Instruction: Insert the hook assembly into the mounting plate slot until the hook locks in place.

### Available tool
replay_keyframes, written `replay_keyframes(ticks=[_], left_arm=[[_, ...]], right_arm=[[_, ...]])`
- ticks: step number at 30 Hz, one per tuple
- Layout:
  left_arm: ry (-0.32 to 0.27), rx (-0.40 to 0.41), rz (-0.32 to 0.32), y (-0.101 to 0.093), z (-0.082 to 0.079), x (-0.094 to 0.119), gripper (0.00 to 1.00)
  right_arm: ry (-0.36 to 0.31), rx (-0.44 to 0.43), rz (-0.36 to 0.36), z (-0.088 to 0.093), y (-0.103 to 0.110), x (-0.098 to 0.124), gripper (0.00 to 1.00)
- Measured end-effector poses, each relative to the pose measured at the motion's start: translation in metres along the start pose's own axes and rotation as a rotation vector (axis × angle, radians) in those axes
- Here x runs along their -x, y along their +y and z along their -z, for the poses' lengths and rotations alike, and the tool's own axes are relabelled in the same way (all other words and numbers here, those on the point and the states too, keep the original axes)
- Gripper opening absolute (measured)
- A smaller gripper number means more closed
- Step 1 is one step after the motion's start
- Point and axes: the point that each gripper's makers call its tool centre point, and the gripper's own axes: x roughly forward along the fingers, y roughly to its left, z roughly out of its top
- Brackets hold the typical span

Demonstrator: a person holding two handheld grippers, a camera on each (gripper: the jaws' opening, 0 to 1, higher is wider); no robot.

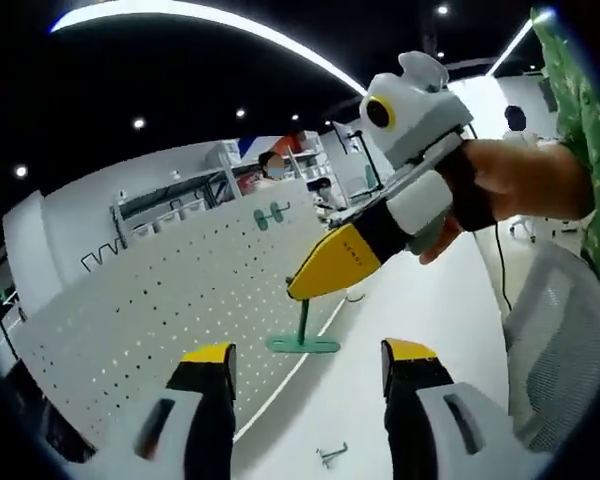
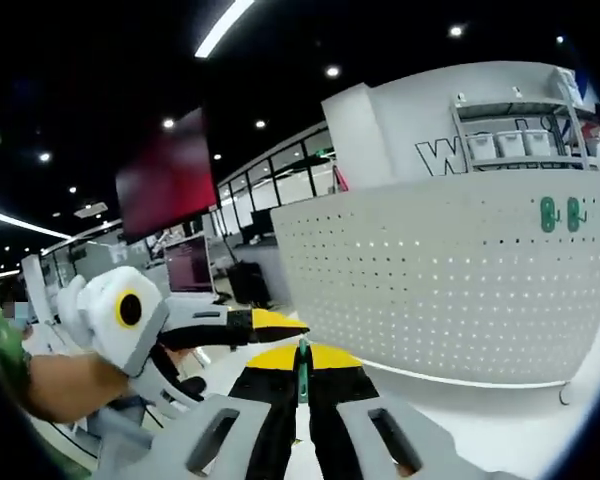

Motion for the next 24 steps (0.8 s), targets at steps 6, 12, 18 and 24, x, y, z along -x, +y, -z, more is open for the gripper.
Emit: replay_keyframes(ticks=[6, 12, 18, 24], left_arm=[[-0.007, -0.046, 0.002, -0.004, -0.005, -0.003, 0.5], [-0.024, -0.09, -0.008, -0.001, -0.011, -0.003, 0.38], [-0.023, -0.111, -0.004, 0.001, -0.014, -0.002, 0.33], [-0.023, -0.149, 0.0, -0.001, -0.017, -0.002, 0.32]], right_arm=[[-0.012, -0.051, -0.011, 0.0, 0.002, 0.004, 0.01], [-0.024, -0.066, -0.011, -0.002, 0.005, 0.007, 0.01], [-0.037, -0.079, -0.01, -0.005, 0.005, 0.01, 0.01], [-0.038, -0.081, -0.009, -0.006, 0.004, 0.014, 0.01]])
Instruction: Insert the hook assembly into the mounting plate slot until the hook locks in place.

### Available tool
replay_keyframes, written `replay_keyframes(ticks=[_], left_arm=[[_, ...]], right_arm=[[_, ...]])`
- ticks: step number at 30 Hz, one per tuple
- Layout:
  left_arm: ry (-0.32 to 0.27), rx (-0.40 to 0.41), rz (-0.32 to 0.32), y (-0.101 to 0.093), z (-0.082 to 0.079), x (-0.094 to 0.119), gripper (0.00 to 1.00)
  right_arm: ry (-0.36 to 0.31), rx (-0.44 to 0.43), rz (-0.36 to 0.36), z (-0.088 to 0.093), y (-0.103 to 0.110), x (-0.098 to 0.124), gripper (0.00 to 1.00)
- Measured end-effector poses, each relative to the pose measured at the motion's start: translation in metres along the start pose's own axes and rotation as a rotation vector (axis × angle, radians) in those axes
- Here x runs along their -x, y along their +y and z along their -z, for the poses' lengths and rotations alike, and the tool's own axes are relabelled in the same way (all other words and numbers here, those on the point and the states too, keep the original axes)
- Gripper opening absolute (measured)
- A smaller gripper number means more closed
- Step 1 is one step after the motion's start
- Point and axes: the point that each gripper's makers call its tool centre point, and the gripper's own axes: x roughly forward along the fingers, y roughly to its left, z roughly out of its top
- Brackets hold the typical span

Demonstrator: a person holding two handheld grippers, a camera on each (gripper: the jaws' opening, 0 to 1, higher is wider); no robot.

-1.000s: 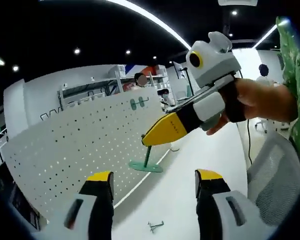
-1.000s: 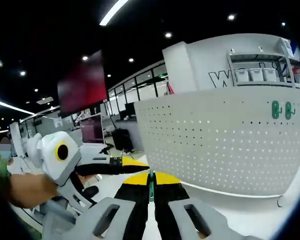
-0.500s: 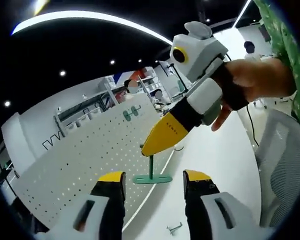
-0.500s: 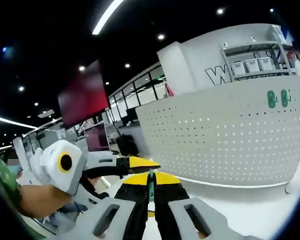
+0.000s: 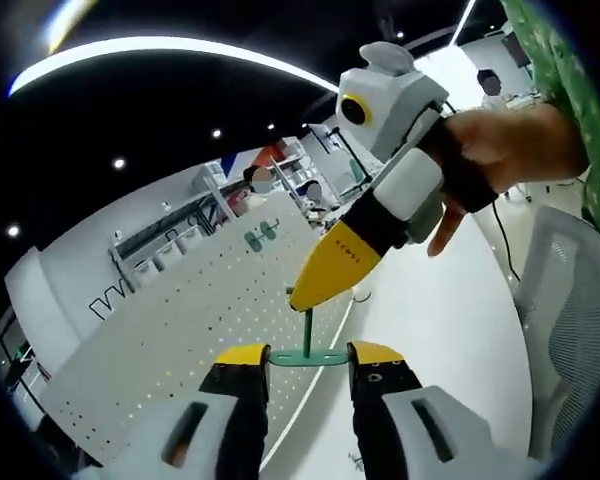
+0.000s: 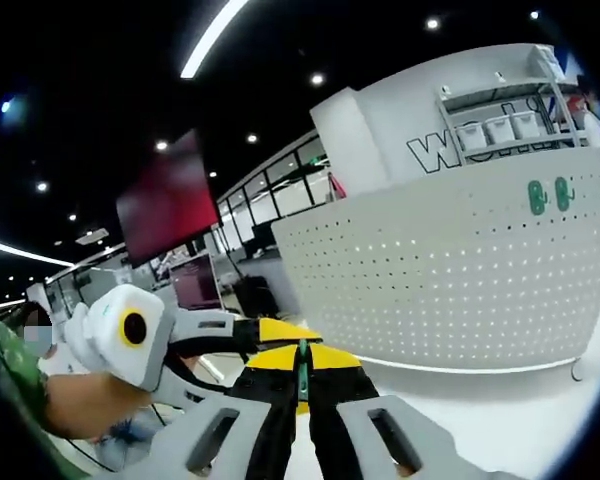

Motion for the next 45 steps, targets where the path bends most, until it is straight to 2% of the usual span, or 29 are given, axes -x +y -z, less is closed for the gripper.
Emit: replay_keyframes(ticks=[5, 18, 24, 36, 45], left_arm=[[0.021, -0.069, 0.01, -0.002, -0.001, 0.0, 0.32], [0.094, -0.251, 0.037, -0.012, -0.001, 0.0, 0.31], [0.12, -0.311, 0.044, -0.016, -0.003, -0.001, 0.31], [0.104, -0.327, 0.059, -0.023, -0.013, -0.003, 0.31], [0.115, -0.343, 0.061, -0.023, -0.011, -0.004, 0.31]], right_arm=[[0.03, 0.025, -0.009, 0.002, 0.003, 0.003, 0.01], [0.167, 0.142, -0.031, 0.014, 0.006, 0.01, 0.02], [0.196, 0.171, -0.035, 0.016, 0.004, 0.011, 0.02], [0.248, 0.2, -0.046, 0.03, 0.004, 0.004, 0.02], [0.244, 0.193, -0.051, 0.029, 0.002, 0.004, 0.01]])
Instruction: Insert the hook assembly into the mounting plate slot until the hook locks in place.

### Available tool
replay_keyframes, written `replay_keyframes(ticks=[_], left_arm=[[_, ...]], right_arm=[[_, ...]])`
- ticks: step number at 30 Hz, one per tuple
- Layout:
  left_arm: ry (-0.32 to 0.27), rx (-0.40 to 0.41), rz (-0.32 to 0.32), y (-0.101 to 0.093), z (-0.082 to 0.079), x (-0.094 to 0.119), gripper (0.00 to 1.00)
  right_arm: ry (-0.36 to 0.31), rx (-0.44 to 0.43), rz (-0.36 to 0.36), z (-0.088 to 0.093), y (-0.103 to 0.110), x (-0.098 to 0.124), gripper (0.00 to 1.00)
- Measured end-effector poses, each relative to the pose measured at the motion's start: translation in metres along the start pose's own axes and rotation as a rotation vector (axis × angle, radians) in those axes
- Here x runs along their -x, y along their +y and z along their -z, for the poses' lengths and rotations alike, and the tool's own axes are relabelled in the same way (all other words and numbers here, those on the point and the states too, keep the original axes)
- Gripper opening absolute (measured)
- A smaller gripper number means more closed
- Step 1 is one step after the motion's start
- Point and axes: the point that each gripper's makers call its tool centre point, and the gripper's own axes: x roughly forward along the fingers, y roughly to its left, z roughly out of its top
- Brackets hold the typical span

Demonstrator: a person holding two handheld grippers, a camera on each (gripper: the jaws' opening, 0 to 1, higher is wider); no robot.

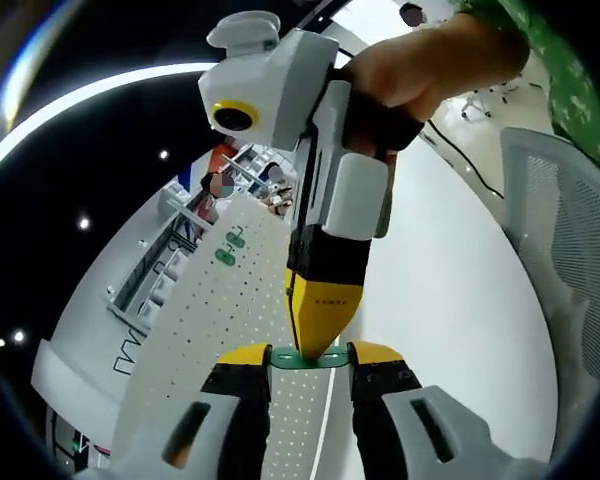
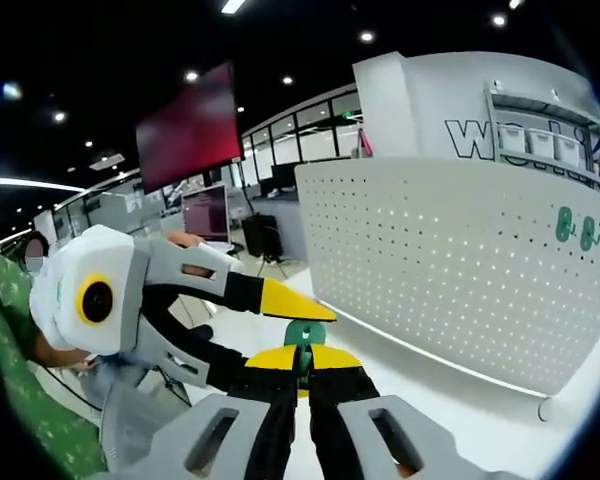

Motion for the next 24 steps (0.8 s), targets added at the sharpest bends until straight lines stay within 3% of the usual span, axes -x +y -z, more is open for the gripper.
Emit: replay_keyframes(ticks=[4, 9, 14, 24], left_arm=[[-0.007, 0.03, -0.006, 0.002, 0.001, -0.001, 0.32], [-0.063, 0.218, -0.002, 0.005, 0.0, -0.001, 0.32], [-0.115, 0.354, 0.007, 0.008, -0.001, 0.002, 0.33], [-0.154, 0.511, 0.01, 0.009, 0.002, 0.003, 0.49]], right_arm=[[-0.013, -0.002, 0.005, -0.001, -0.001, 0.0, 0.01], [-0.03, -0.014, 0.011, -0.003, -0.002, -0.001, 0.01], [-0.043, -0.019, 0.014, -0.006, -0.002, -0.001, 0.01], [-0.072, -0.029, 0.026, -0.011, -0.005, 0.003, 0.01]])
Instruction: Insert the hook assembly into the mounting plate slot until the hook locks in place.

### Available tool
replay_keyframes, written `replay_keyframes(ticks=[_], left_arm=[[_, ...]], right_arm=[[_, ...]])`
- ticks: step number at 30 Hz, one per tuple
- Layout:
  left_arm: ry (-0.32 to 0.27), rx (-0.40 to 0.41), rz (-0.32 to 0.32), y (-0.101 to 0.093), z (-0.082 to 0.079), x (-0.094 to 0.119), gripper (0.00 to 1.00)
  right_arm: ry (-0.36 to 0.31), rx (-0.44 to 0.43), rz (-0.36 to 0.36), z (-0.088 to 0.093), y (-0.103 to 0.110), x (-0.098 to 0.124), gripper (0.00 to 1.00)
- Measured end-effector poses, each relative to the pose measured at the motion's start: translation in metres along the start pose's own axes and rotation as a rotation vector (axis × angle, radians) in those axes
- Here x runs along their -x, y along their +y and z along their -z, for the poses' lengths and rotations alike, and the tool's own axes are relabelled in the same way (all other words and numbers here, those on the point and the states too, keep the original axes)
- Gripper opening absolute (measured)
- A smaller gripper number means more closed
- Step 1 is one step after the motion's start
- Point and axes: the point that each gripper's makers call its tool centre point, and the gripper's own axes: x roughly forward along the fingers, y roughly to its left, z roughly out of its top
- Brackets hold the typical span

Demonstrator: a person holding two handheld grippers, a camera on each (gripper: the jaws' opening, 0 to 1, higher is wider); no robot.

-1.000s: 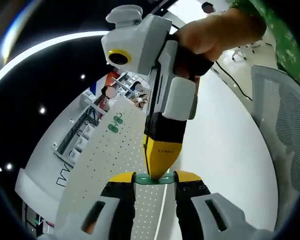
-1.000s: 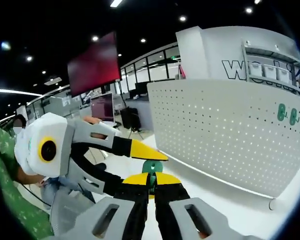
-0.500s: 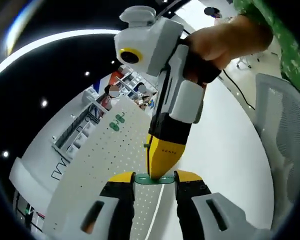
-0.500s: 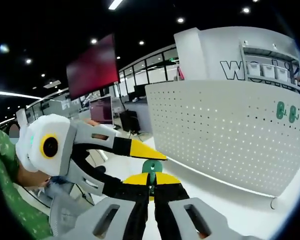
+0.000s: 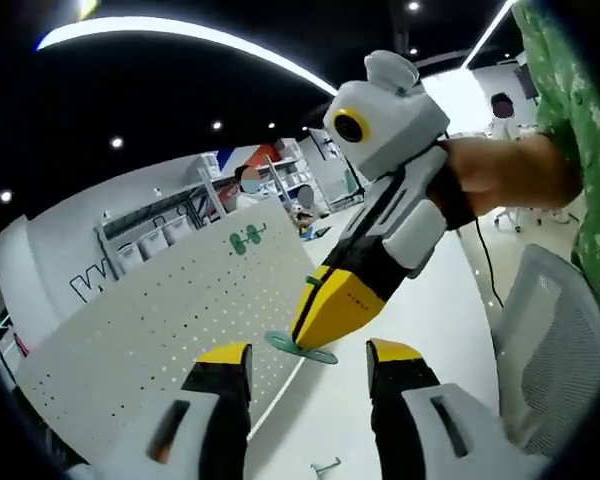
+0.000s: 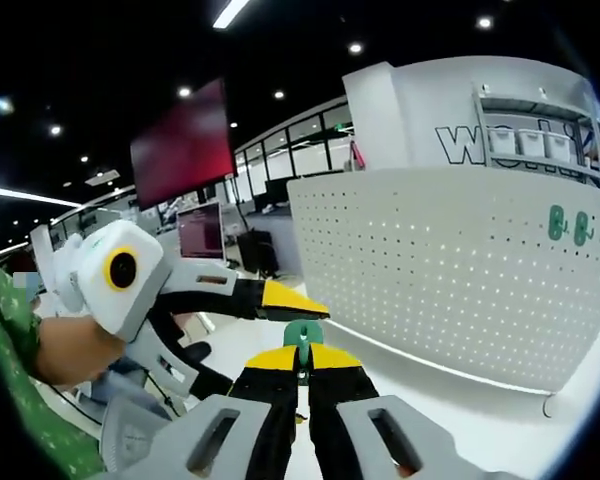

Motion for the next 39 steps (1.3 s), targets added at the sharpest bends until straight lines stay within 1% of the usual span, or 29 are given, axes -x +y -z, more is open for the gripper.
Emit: replay_keyframes(ticks=[2, 6, 10, 13, 17, 20, 22, 24, 26, 28, 32, 39], left_arm=[[-0.022, 0.06, 0.002, 0.0, -0.001, 0.001, 0.51], [-0.063, 0.107, -0.007, 0.002, -0.006, 0.004, 0.57], [-0.087, 0.151, -0.005, 0.001, -0.009, 0.007, 0.61], [-0.131, 0.21, -0.015, 0.003, -0.016, 0.01, 0.67], [-0.167, 0.24, -0.017, 0.004, -0.022, 0.015, 0.71], [-0.17, 0.26, -0.027, 0.005, -0.023, 0.015, 0.78], [-0.175, 0.288, -0.029, 0.006, -0.023, 0.016, 0.82], [-0.176, 0.326, -0.035, 0.007, -0.023, 0.017, 0.87], [-0.198, 0.384, -0.031, 0.008, -0.026, 0.018, 0.93], [-0.209, 0.408, -0.041, 0.011, -0.028, 0.02, 1.0], [-0.213, 0.42, -0.033, 0.009, -0.029, 0.02, 1.0], [-0.228, 0.432, -0.034, 0.011, -0.032, 0.023, 1.0]], right_arm=[[-0.012, -0.009, 0.007, -0.001, -0.003, 0.002, 0.01], [-0.036, -0.019, 0.024, -0.005, -0.007, 0.006, 0.01], [-0.066, -0.029, 0.049, -0.011, -0.014, 0.01, 0.01], [-0.094, -0.029, 0.071, -0.017, -0.017, 0.013, 0.01], [-0.112, -0.029, 0.082, -0.021, -0.019, 0.015, 0.01], [-0.123, -0.024, 0.093, -0.023, -0.021, 0.017, 0.01], [-0.131, -0.025, 0.099, -0.026, -0.023, 0.018, 0.01], [-0.139, -0.021, 0.109, -0.027, -0.025, 0.019, 0.01], [-0.142, -0.012, 0.124, -0.028, -0.027, 0.021, 0.01], [-0.145, -0.004, 0.142, -0.029, -0.031, 0.022, 0.01], [-0.162, -0.008, 0.163, -0.031, -0.036, 0.024, 0.01], [-0.195, 0.016, 0.214, -0.039, -0.045, 0.028, 0.01]])
